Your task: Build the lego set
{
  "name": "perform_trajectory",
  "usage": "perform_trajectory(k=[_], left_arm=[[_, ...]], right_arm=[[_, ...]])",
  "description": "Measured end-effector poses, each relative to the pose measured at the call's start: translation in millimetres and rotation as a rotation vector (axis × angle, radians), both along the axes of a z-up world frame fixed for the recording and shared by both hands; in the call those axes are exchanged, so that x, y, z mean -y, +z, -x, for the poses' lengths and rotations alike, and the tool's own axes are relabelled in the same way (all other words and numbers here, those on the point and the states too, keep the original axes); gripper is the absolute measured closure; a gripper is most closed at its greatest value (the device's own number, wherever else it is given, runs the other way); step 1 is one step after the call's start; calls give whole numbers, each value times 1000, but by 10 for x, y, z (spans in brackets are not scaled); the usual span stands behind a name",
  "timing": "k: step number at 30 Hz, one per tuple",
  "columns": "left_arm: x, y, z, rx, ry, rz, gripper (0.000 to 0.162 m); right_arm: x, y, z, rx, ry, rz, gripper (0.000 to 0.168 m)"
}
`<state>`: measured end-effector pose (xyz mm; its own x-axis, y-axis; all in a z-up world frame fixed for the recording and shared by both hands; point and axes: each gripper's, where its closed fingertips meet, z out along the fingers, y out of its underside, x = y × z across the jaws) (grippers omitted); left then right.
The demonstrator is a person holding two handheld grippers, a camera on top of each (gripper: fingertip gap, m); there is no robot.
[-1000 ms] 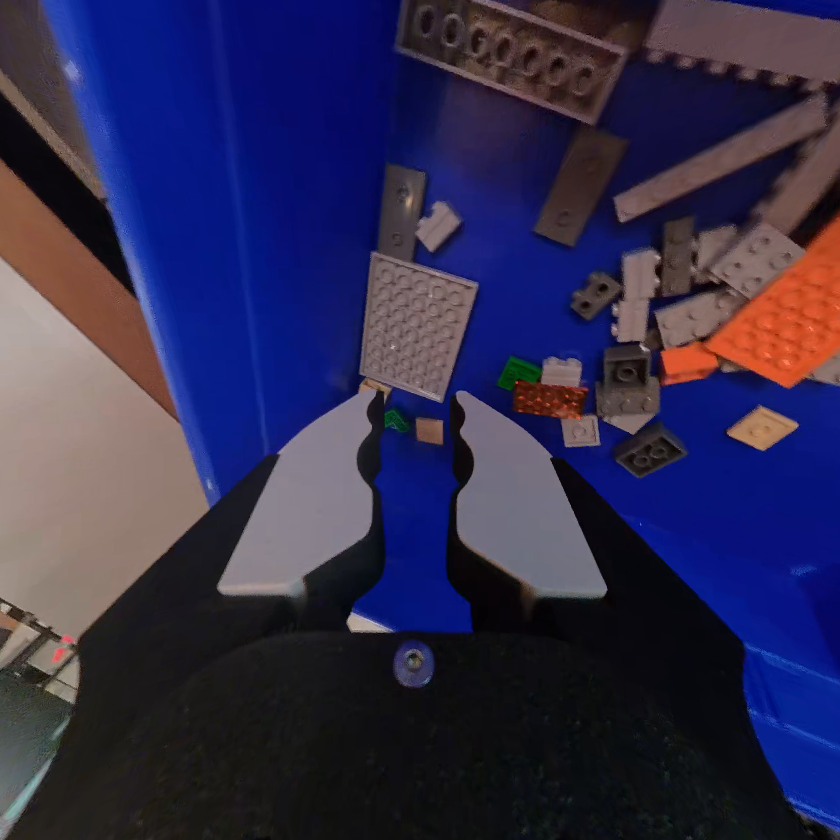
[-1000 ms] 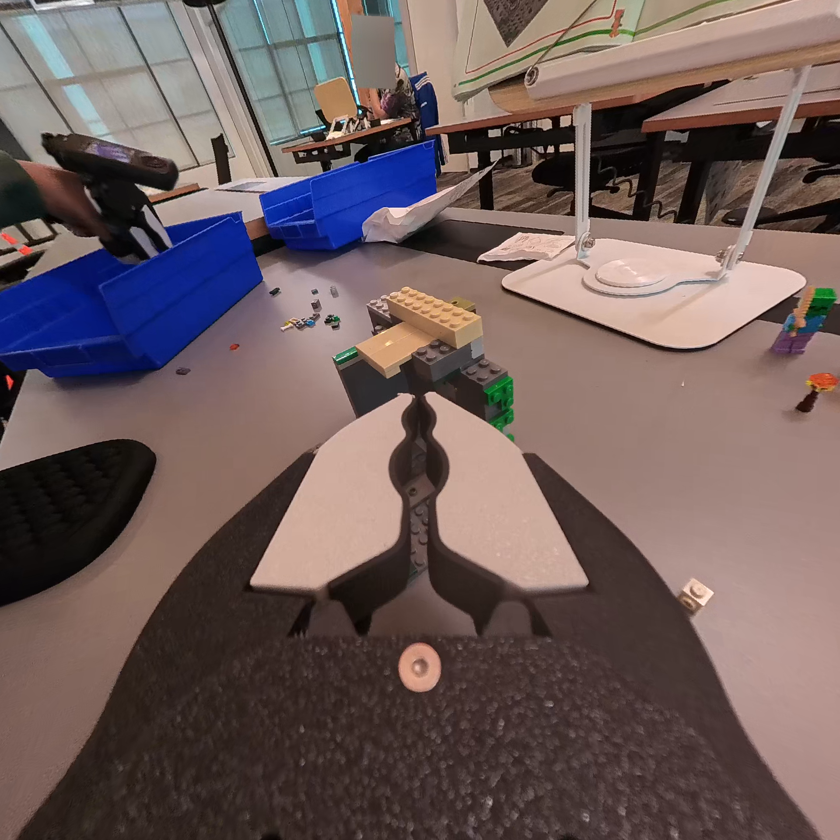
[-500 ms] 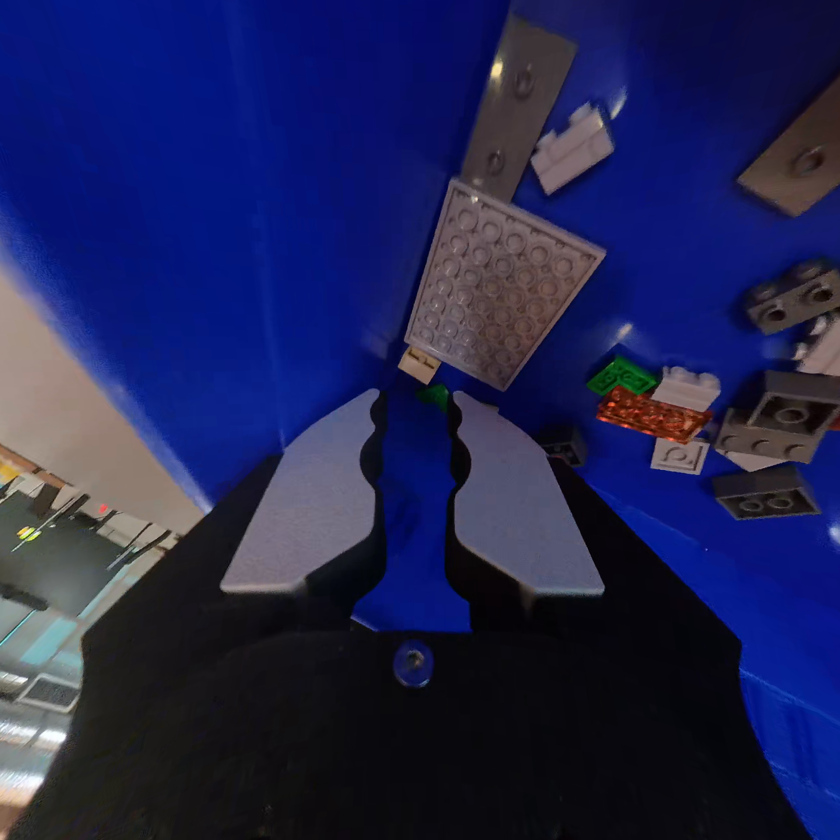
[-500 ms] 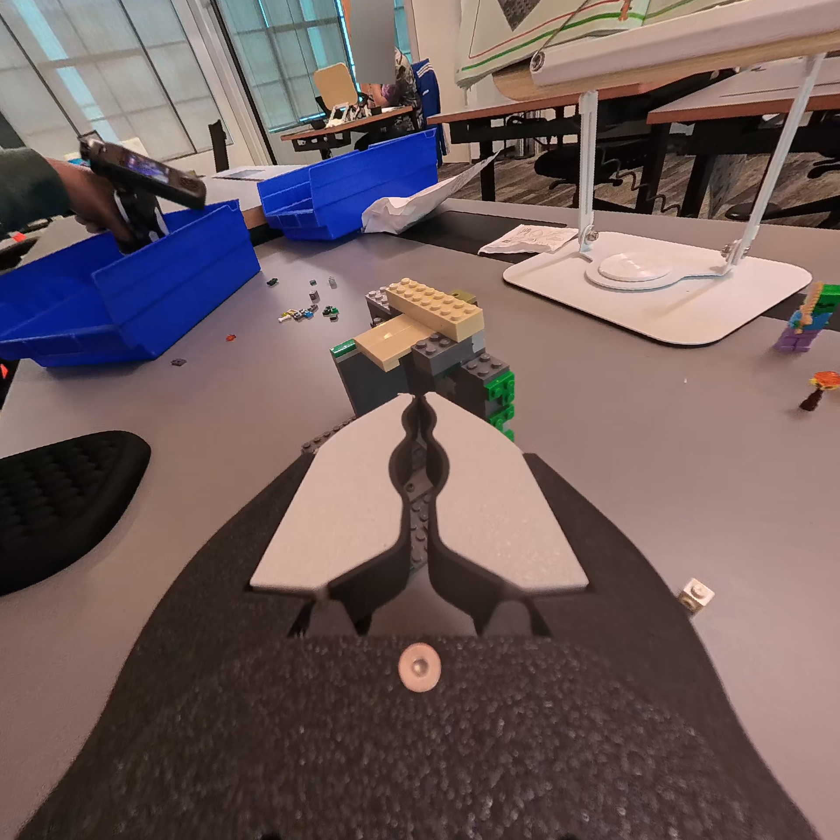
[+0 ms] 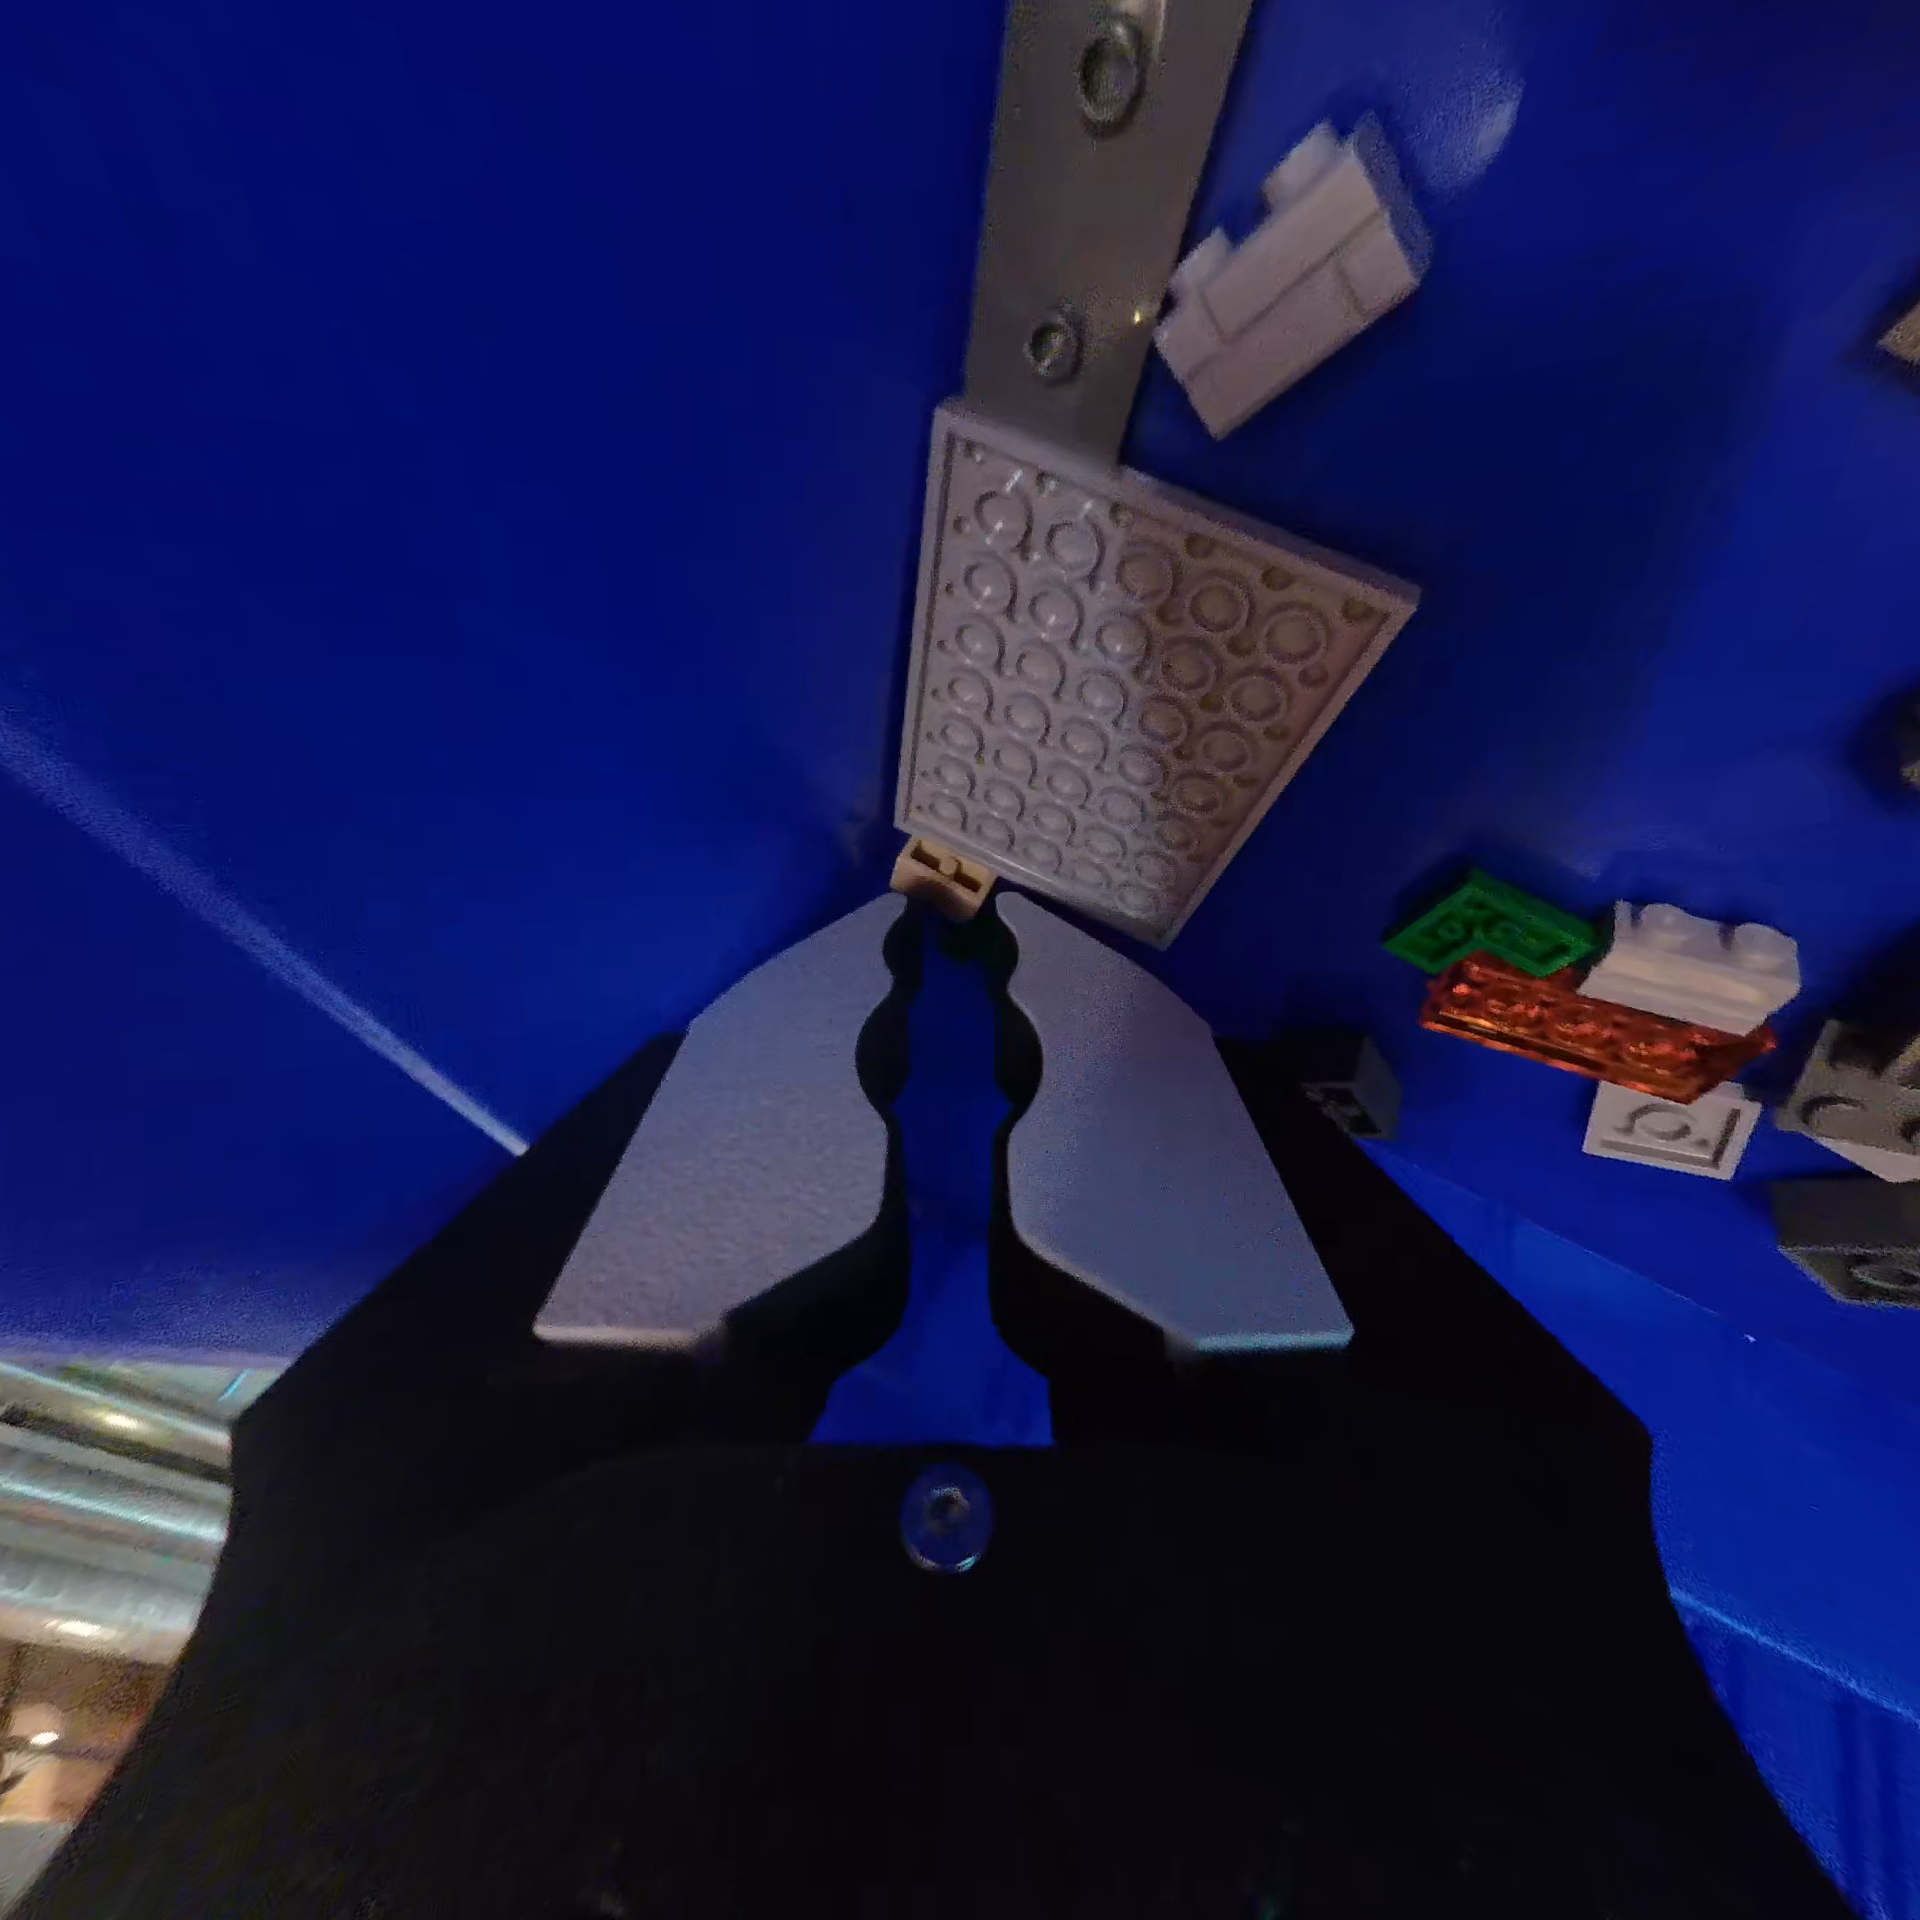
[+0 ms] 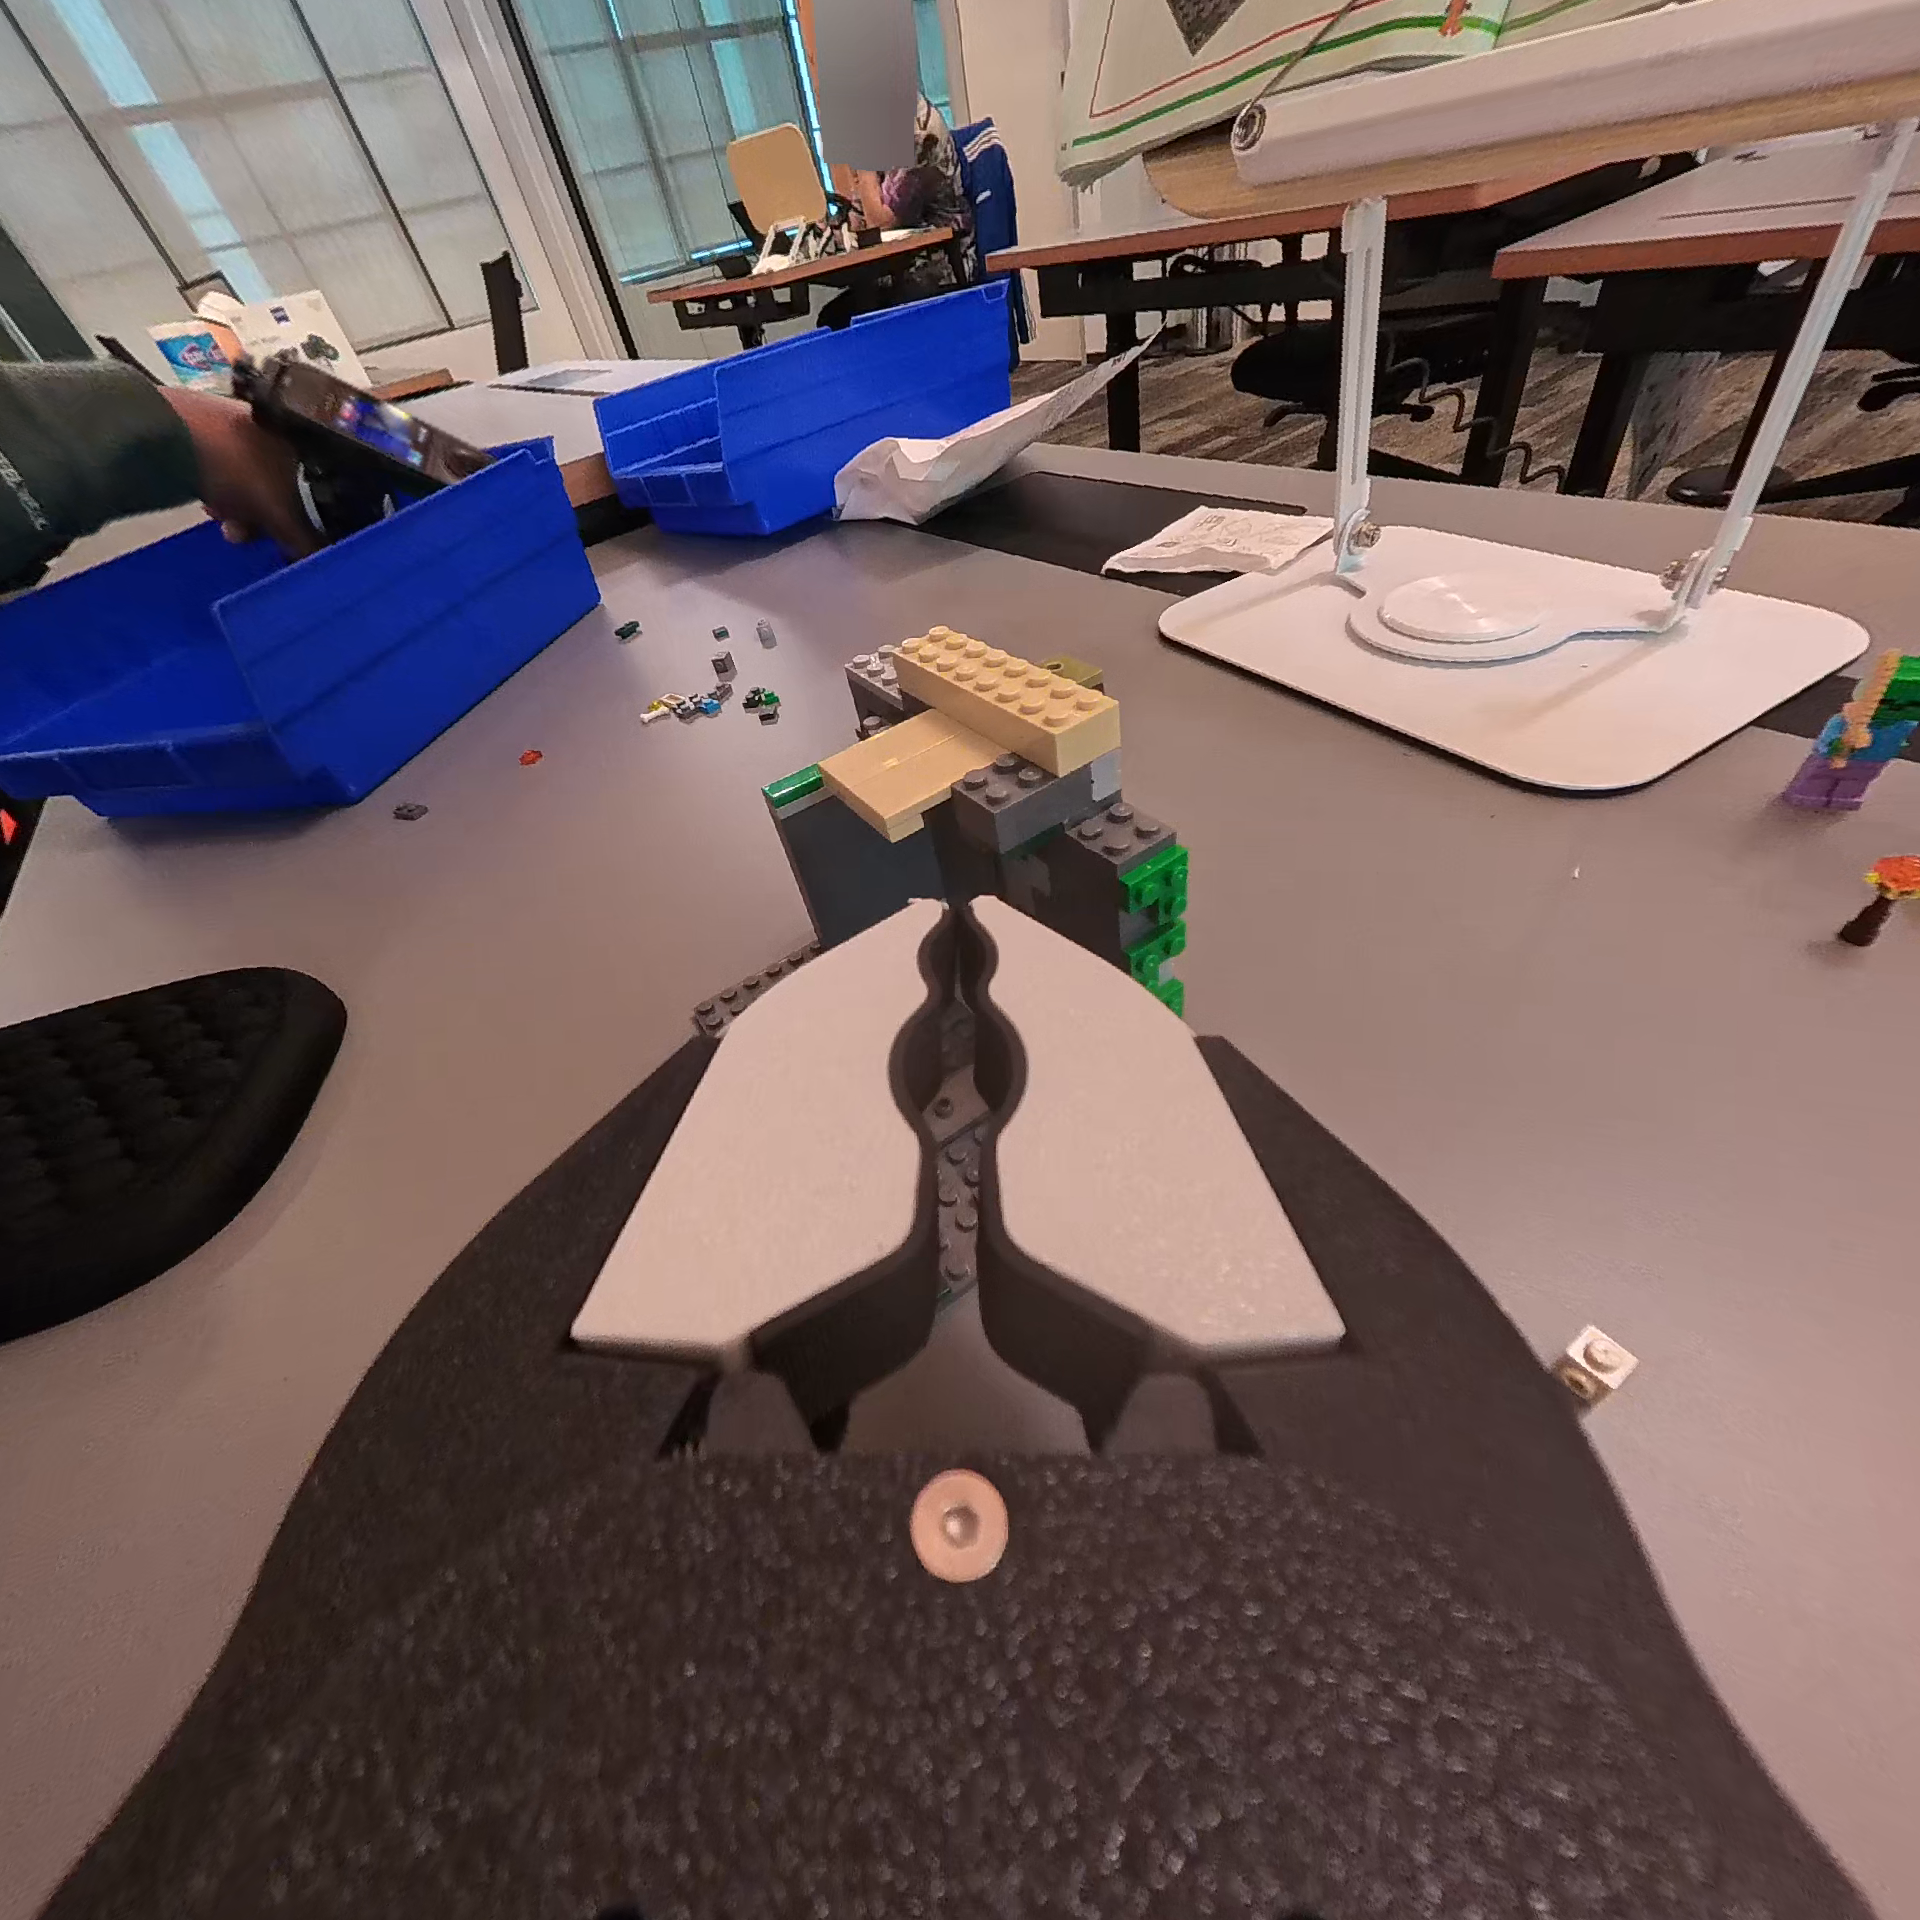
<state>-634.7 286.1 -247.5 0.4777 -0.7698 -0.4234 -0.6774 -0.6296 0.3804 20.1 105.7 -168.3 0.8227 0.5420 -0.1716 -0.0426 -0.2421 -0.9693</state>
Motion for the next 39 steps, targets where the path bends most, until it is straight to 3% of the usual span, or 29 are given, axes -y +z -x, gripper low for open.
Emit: perform_trajectory(k=[6,15,21,26,32,39], left_arm=[[-5,62,-191,99,-48,-50,162],[70,584,-618,325,-101,-163,162],[164,758,-953,532,-129,-197,162],[373,968,-1571,738,-249,-252,162],[827,1386,-2642,960,-503,-322,162],[1709,1520,-4219,1413,-714,-173,162]], right_arm=[[2,-3,5,-1,2,3,168],[27,29,34,-11,18,-4,168],[52,63,44,-14,25,-15,168],[60,96,43,-24,28,-24,168],[115,175,139,-9,67,-70,168],[353,391,517,141,178,-251,158]])
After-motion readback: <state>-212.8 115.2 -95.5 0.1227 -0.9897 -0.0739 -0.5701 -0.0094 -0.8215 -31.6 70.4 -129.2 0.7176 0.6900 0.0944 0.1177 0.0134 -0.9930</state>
